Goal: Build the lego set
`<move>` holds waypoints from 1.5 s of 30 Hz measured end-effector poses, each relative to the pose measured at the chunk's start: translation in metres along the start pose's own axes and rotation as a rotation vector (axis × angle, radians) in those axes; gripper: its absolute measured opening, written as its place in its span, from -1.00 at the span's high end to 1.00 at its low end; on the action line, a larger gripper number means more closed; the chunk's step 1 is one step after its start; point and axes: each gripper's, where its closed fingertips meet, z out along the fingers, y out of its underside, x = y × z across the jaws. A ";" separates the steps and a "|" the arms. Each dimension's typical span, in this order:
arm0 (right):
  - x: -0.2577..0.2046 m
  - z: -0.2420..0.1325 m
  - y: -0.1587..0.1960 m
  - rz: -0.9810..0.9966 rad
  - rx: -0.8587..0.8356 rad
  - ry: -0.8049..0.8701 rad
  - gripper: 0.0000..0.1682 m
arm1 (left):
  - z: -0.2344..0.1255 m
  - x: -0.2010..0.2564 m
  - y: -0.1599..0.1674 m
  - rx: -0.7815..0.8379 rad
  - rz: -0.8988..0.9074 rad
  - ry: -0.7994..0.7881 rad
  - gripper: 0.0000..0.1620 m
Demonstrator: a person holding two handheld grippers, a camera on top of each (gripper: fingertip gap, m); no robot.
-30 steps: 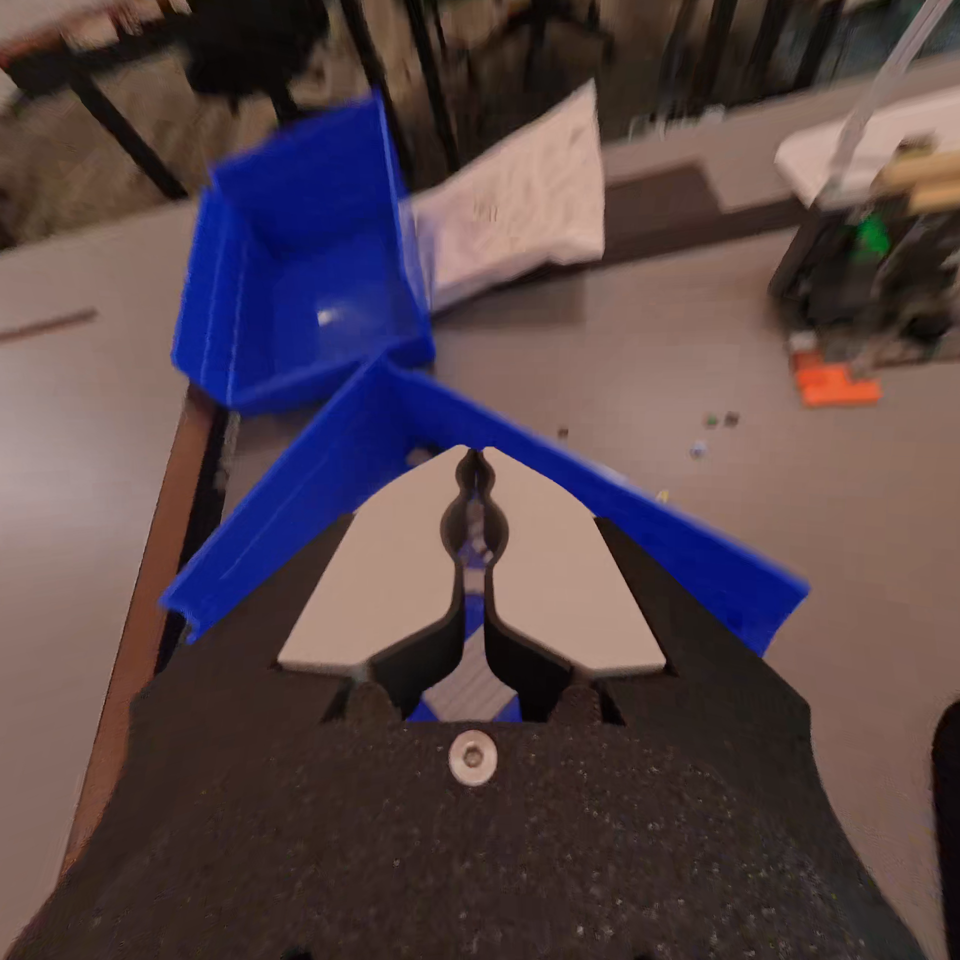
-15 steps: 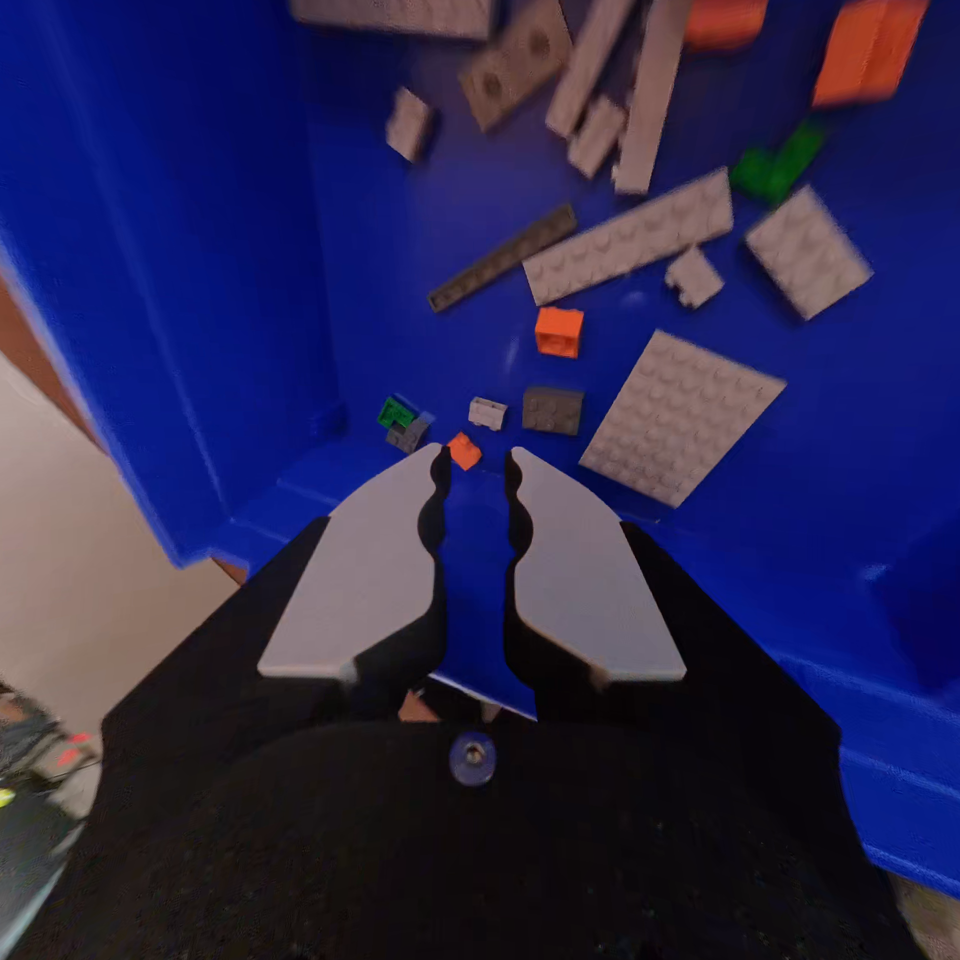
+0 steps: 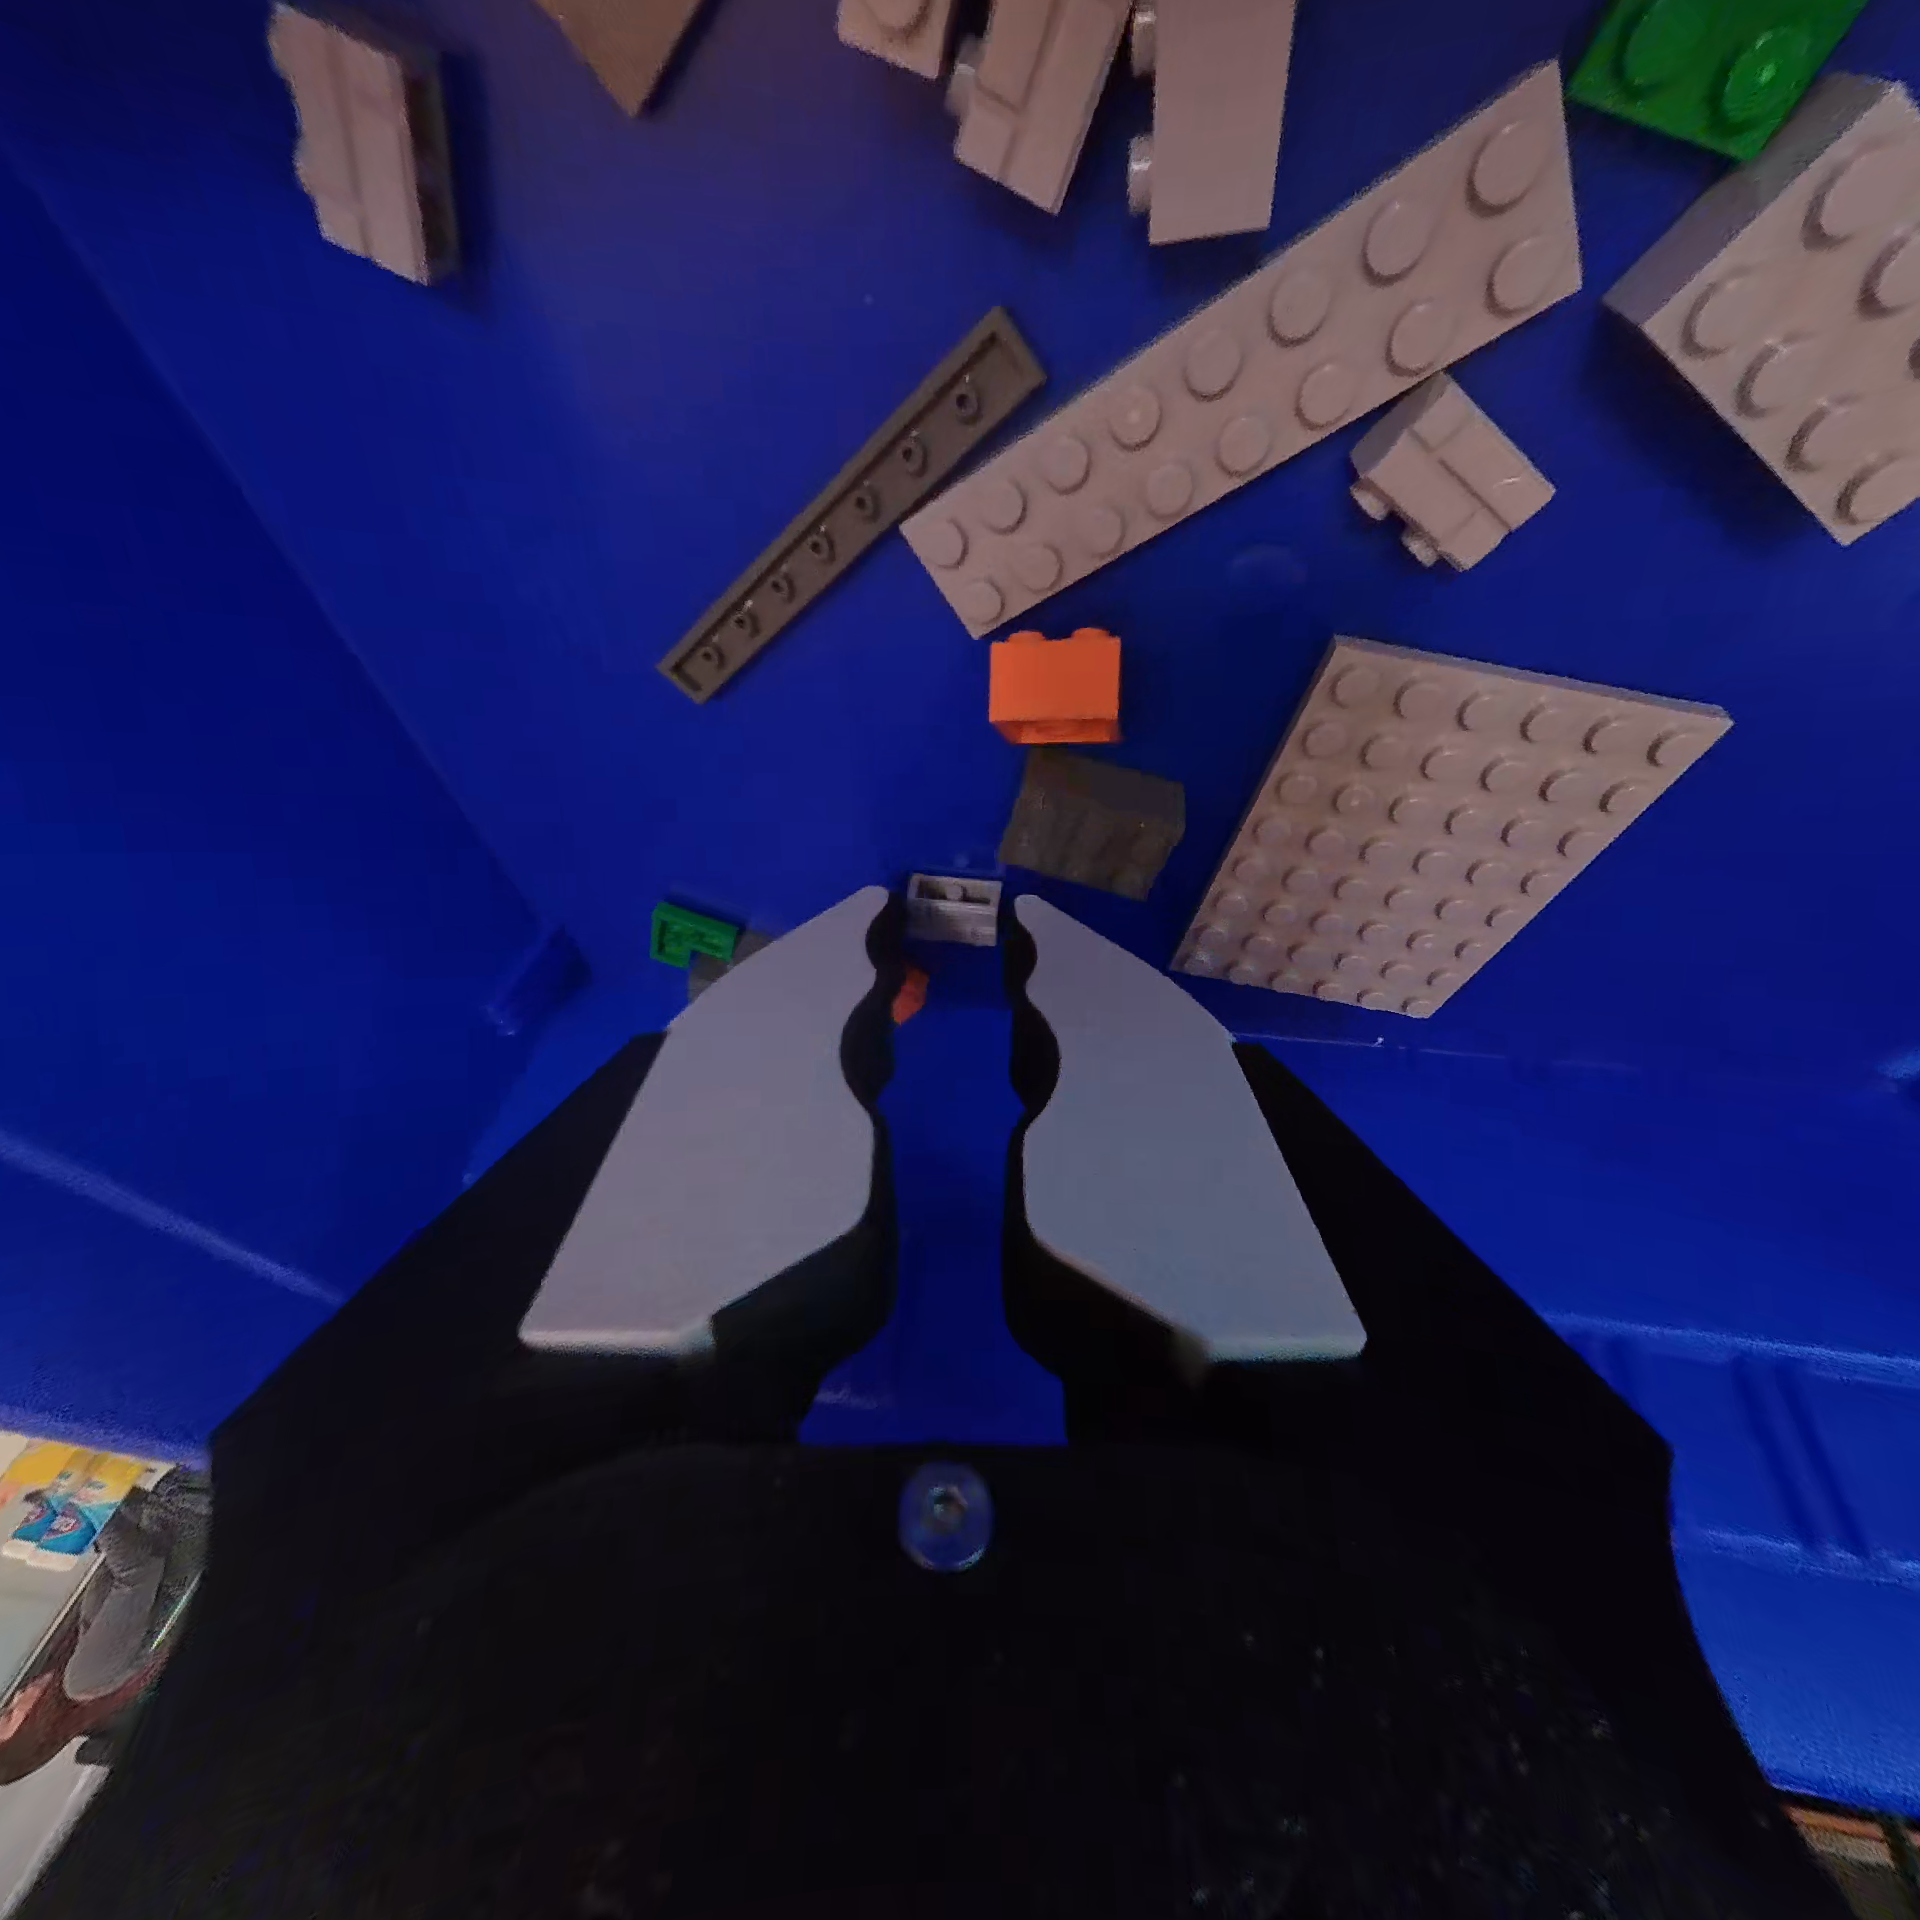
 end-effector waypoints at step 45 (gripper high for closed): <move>-0.088 -0.057 -0.023 -0.537 0.090 -0.075 0.79 | -0.312 0.265 -0.389 1.613 -0.124 0.880 0.80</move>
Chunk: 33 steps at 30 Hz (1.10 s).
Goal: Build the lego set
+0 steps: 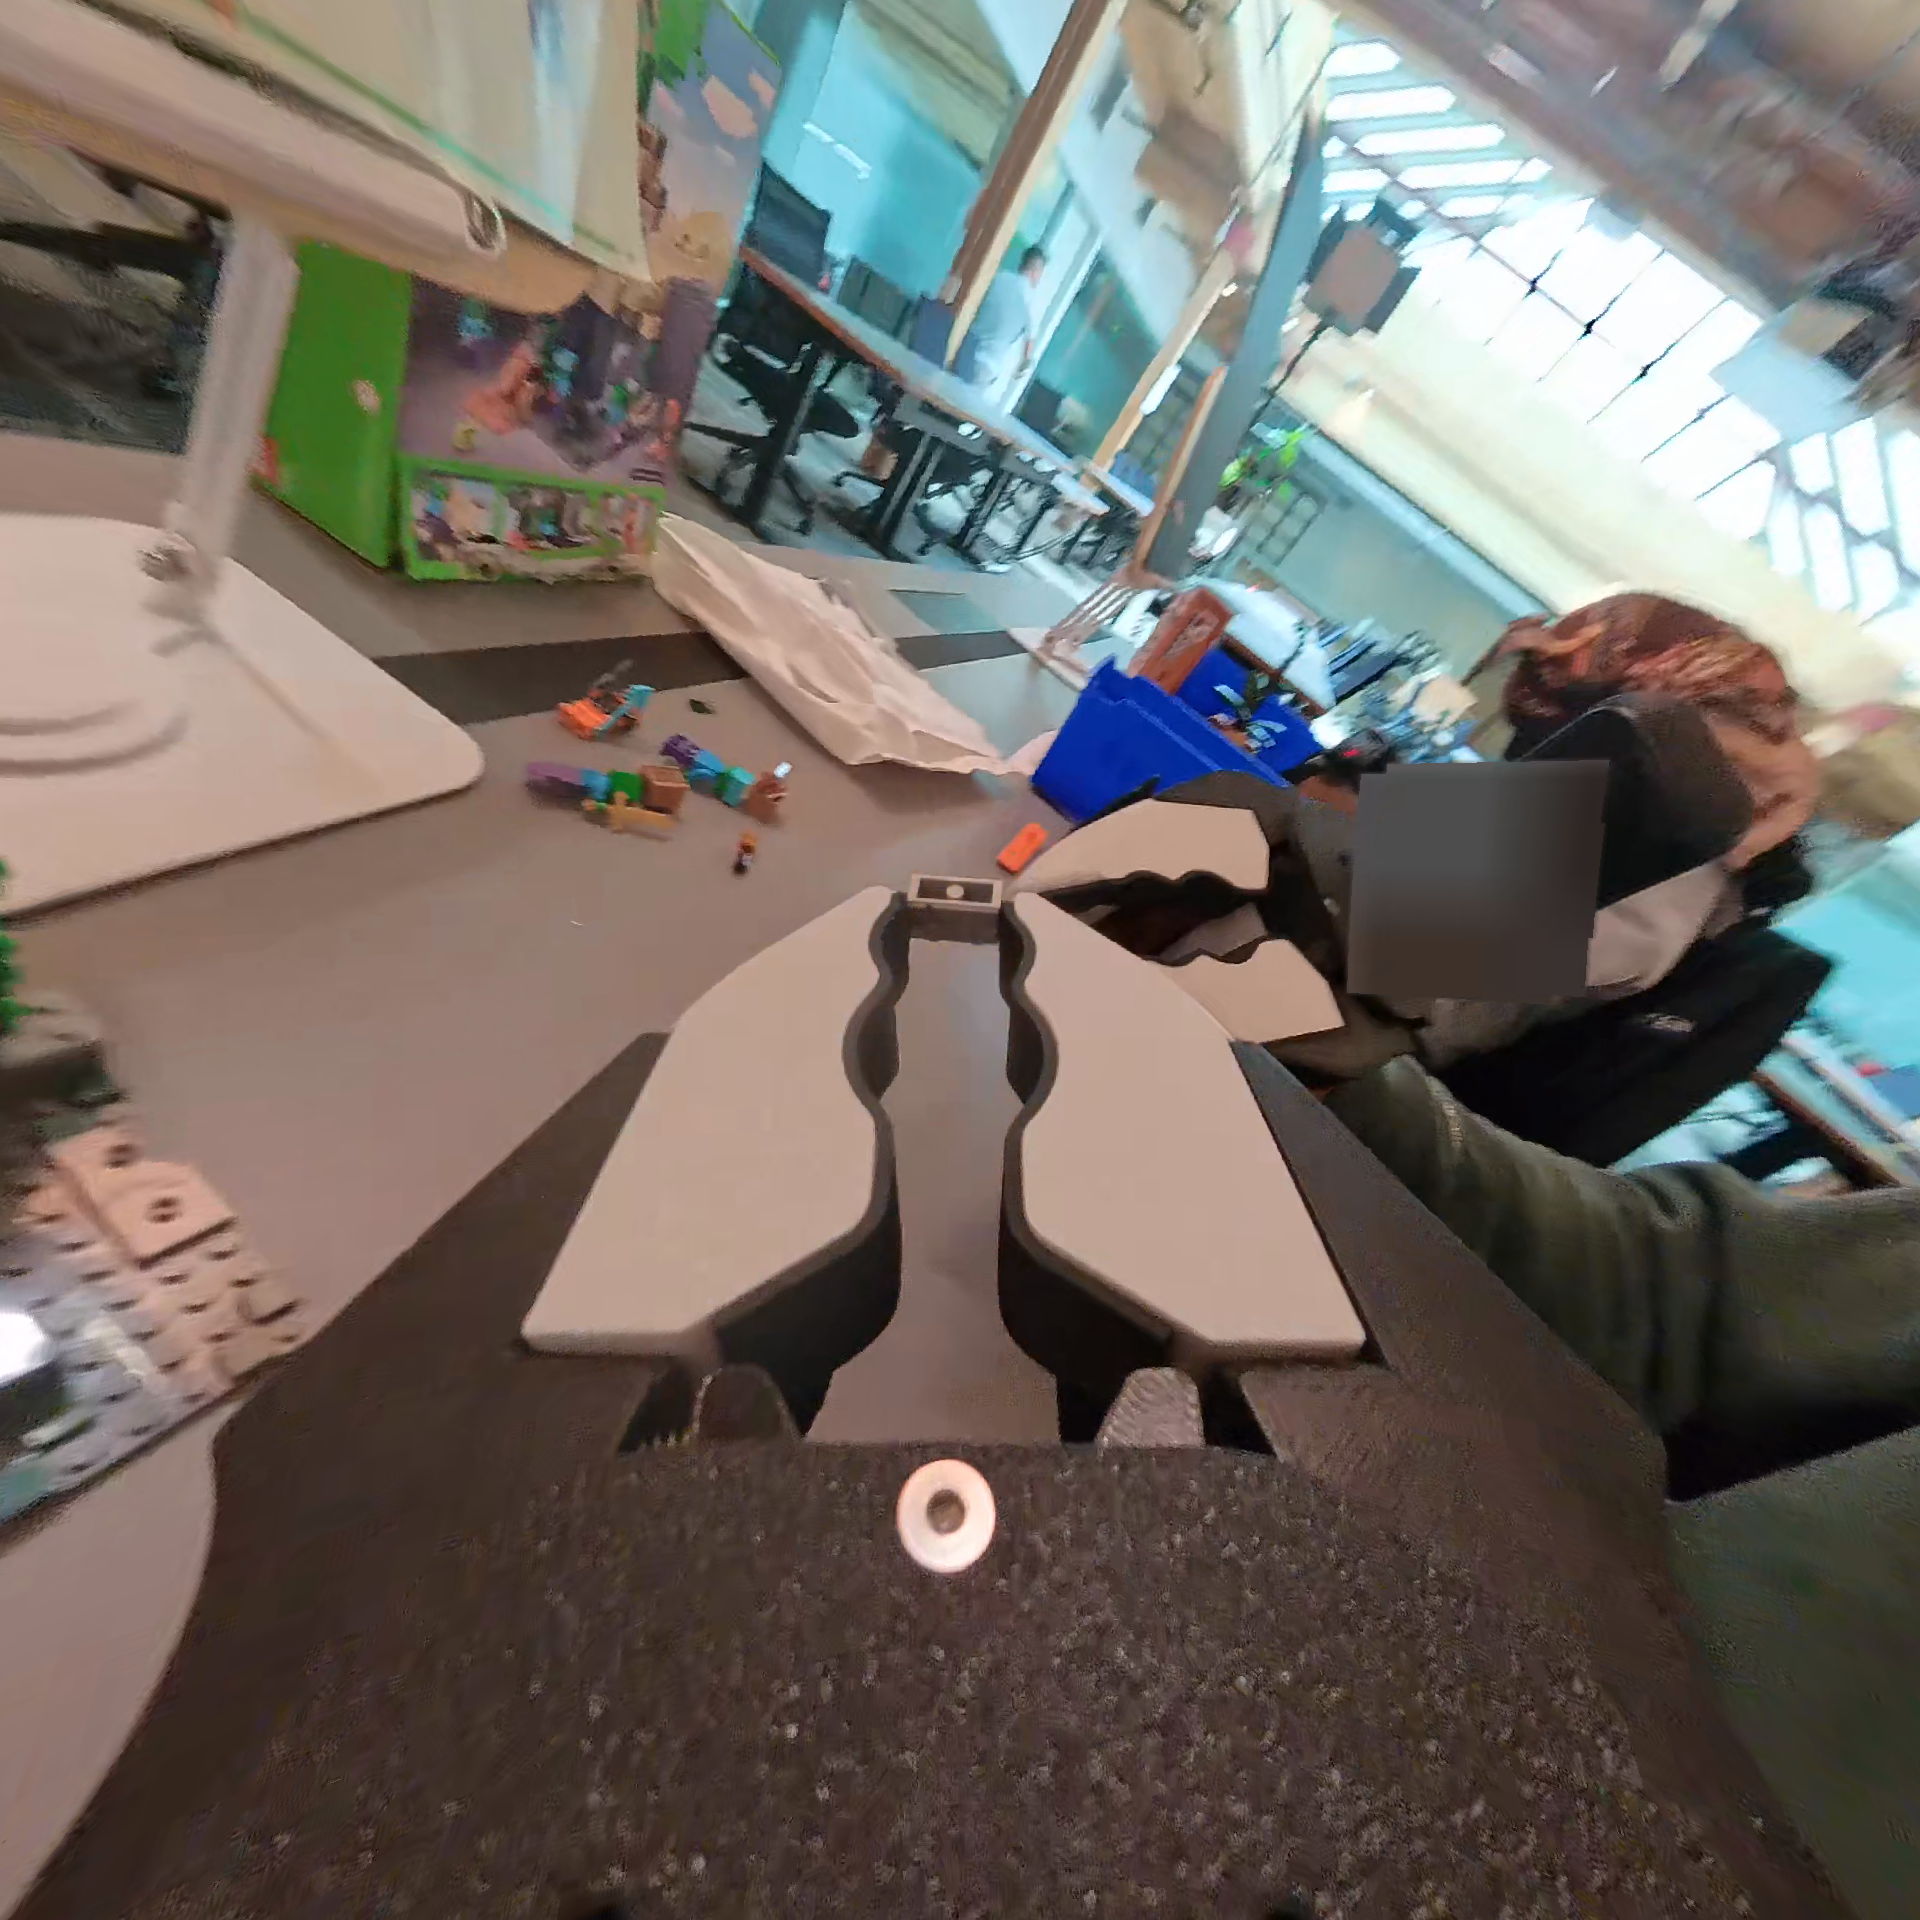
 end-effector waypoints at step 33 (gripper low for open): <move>-0.026 0.014 0.009 -0.186 -0.085 0.003 0.90 | -0.002 0.013 0.039 0.048 -0.321 0.269 0.78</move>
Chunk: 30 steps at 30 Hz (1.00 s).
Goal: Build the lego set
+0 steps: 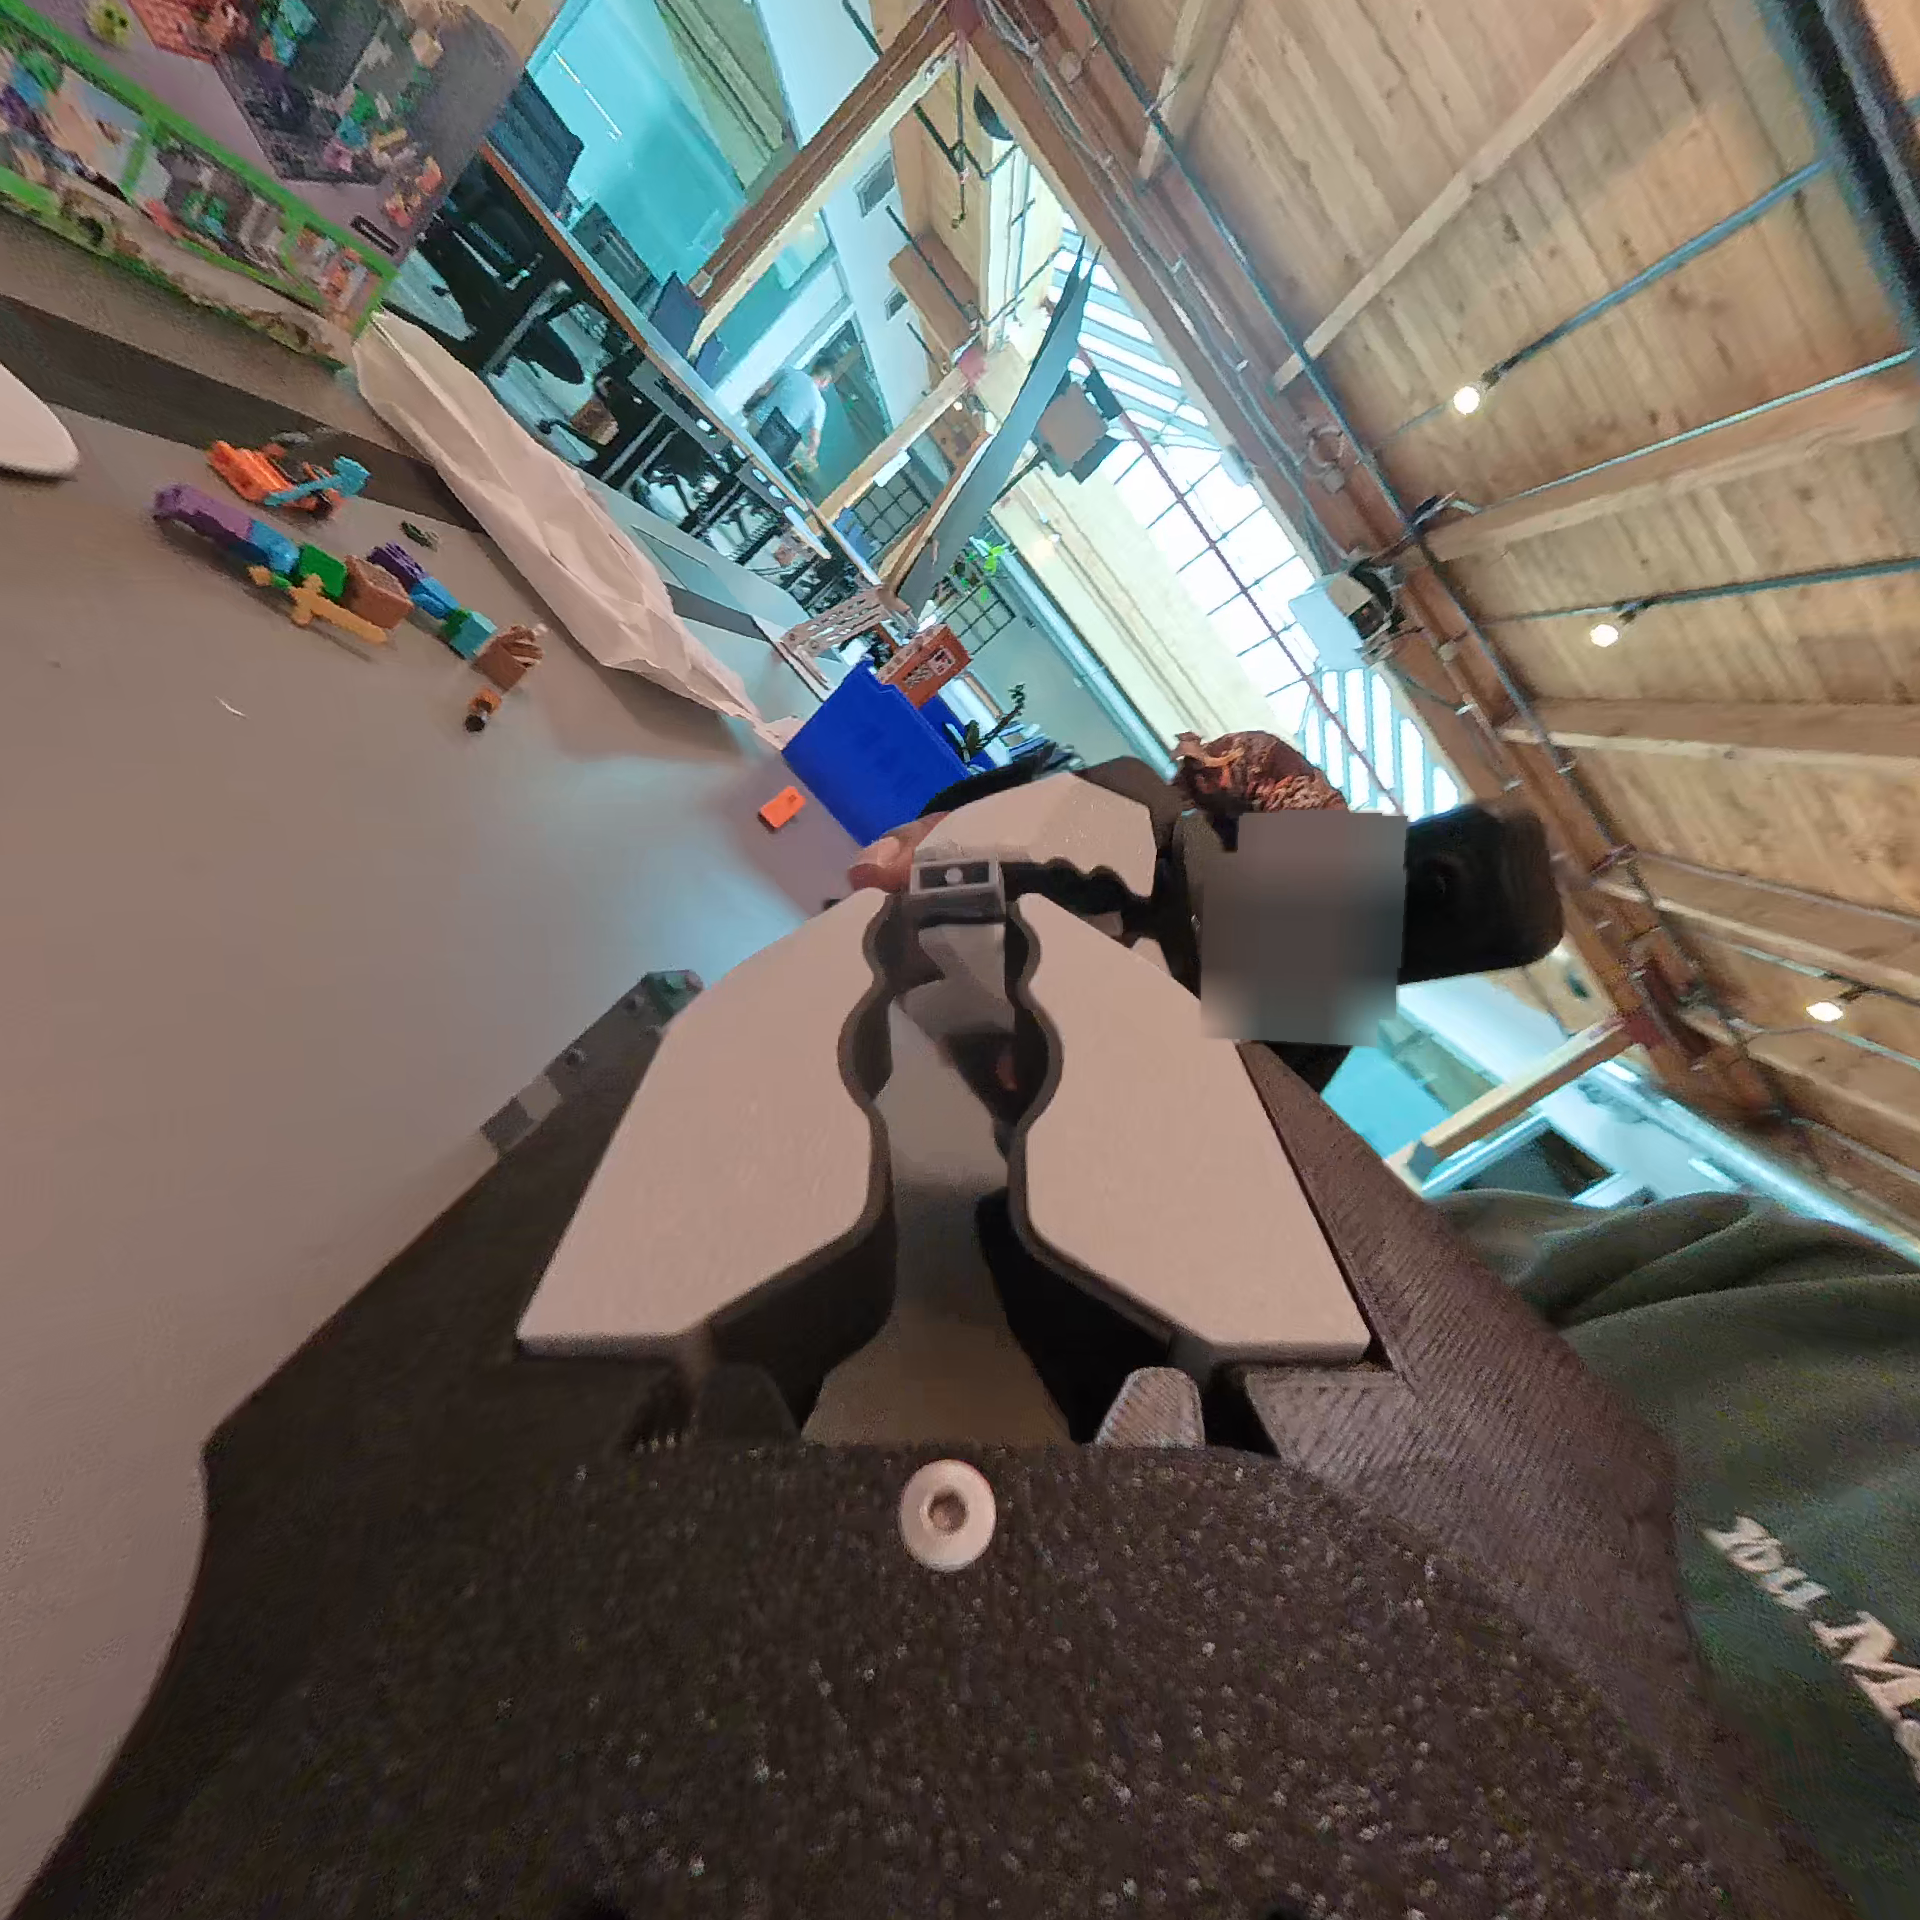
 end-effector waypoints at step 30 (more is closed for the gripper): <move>0.058 -0.021 0.049 0.278 -0.112 0.095 0.90 | 0.012 -0.081 0.072 -0.531 0.736 -0.701 0.62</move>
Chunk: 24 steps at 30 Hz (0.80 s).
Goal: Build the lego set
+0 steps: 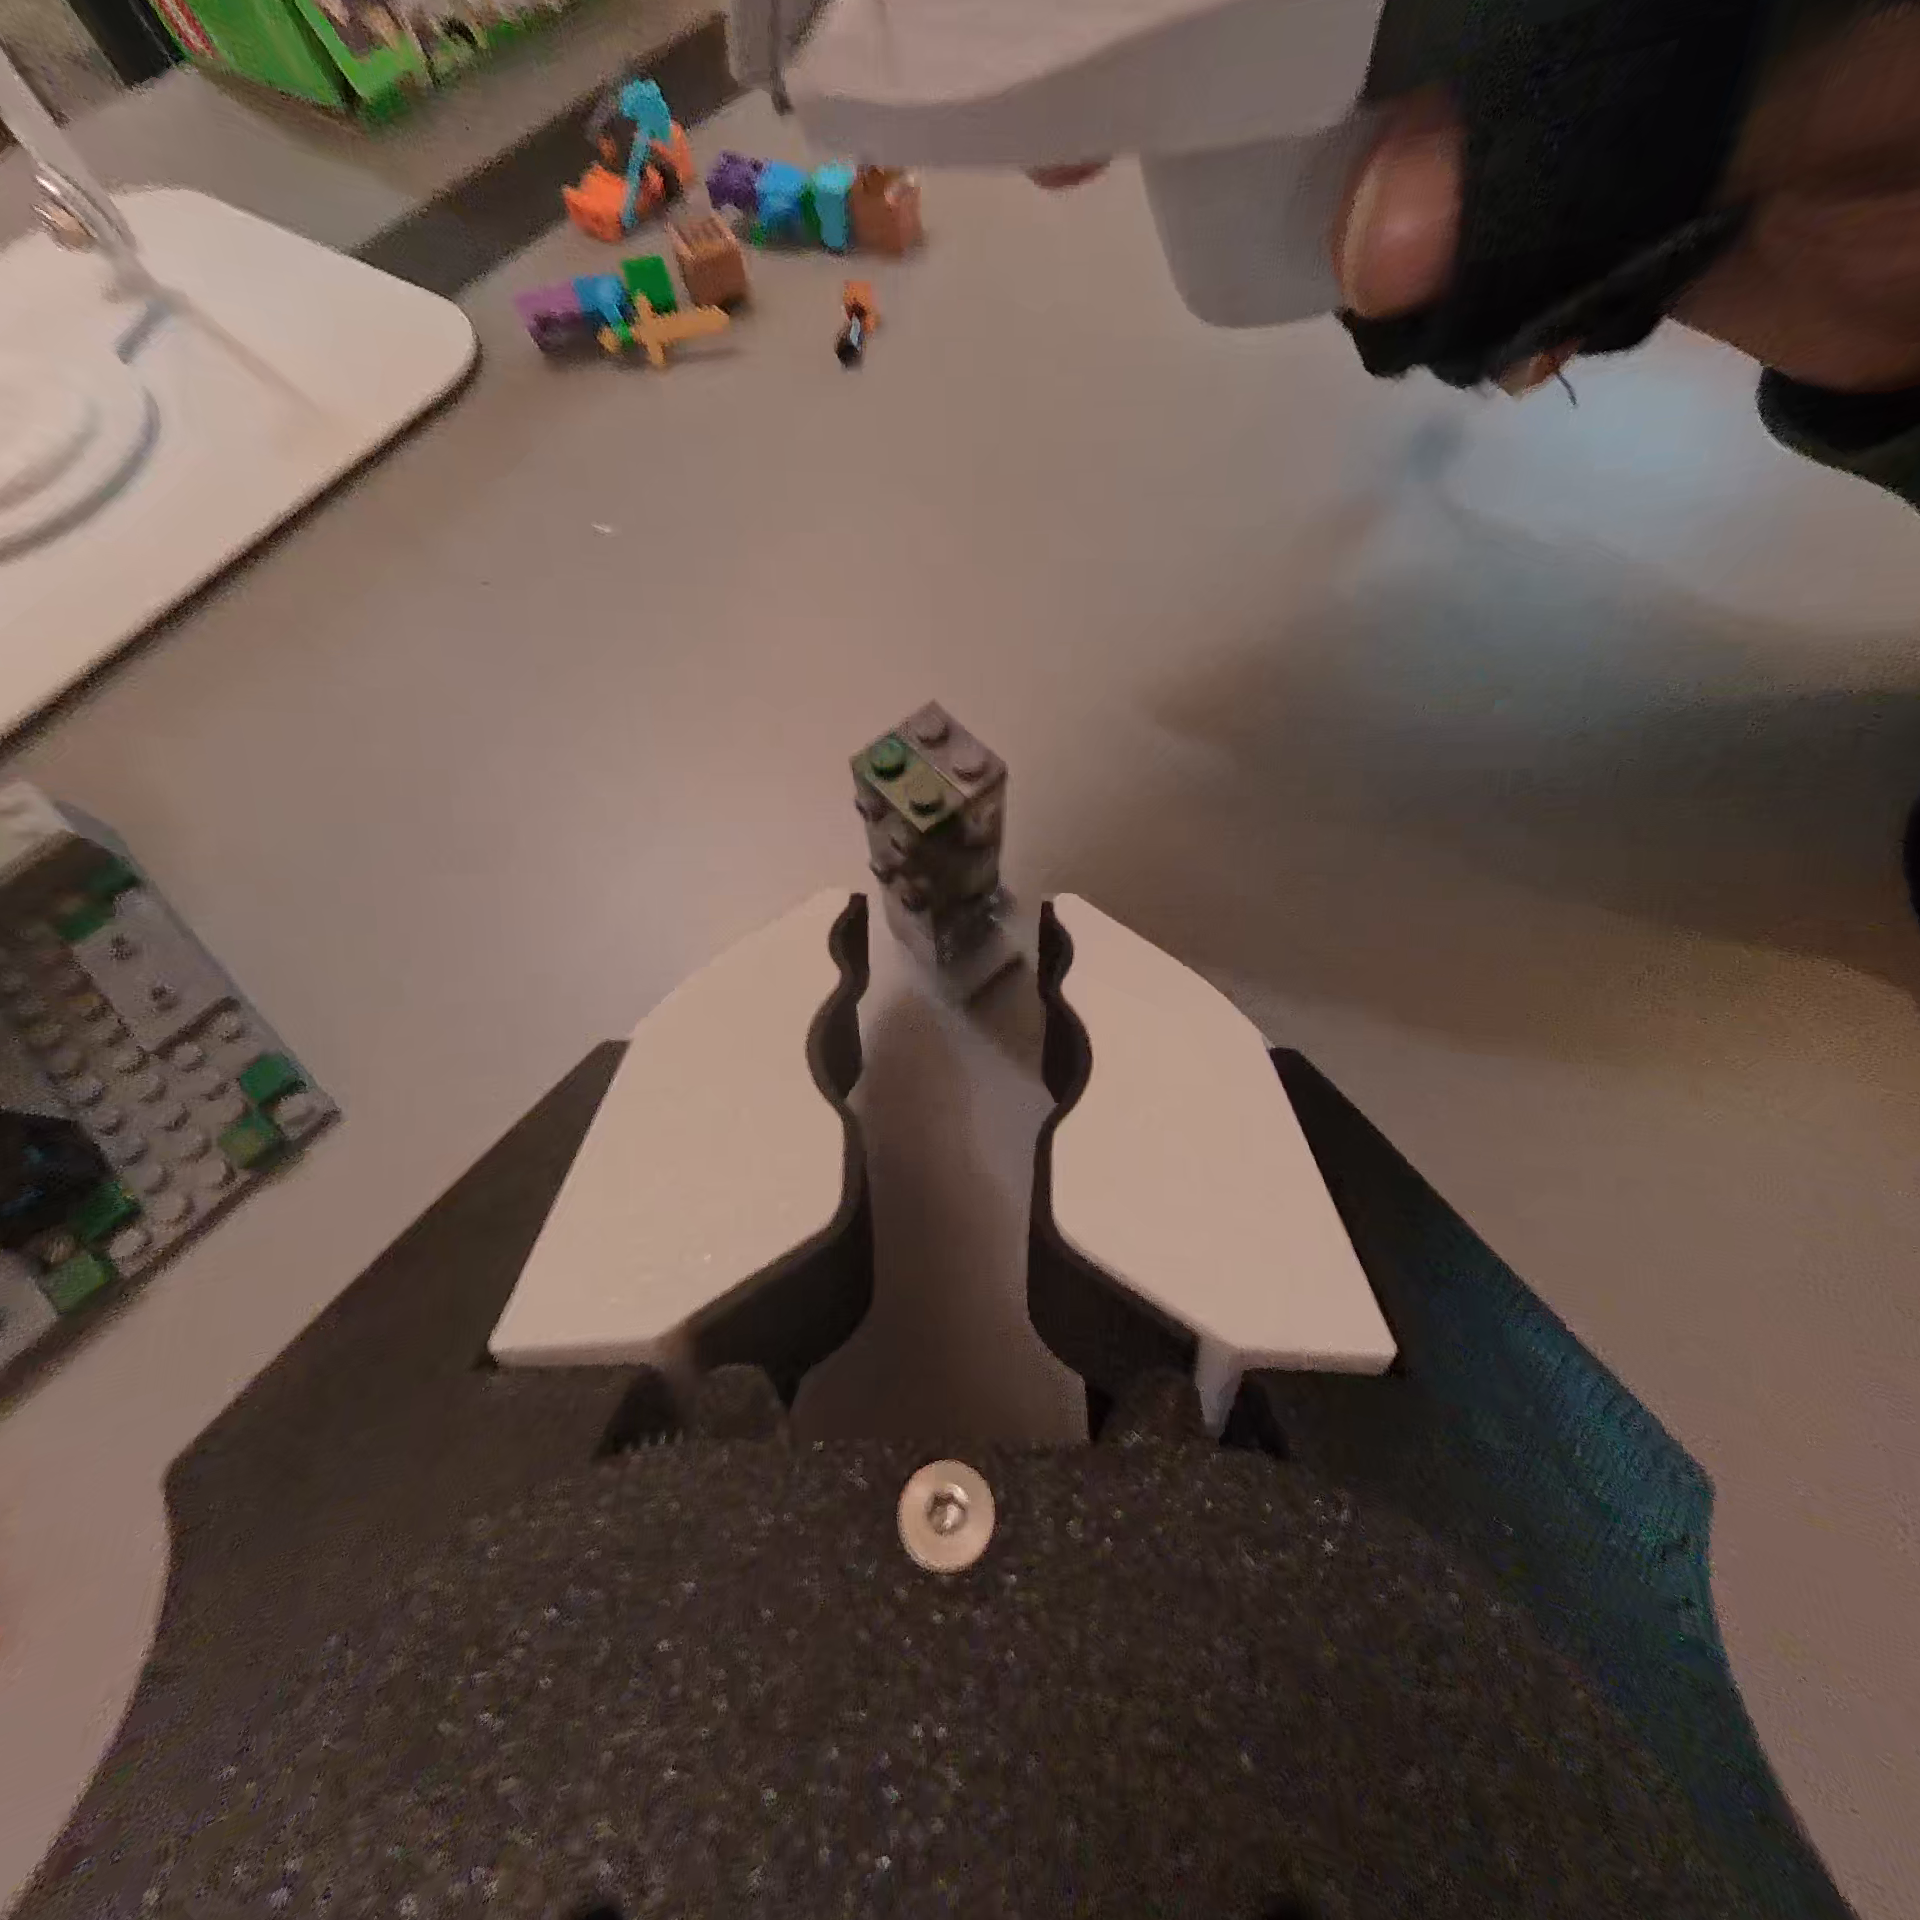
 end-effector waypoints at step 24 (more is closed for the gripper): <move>-0.002 0.002 0.008 0.018 -0.014 -0.047 0.90 | 0.002 0.001 -0.015 0.064 0.421 0.300 0.77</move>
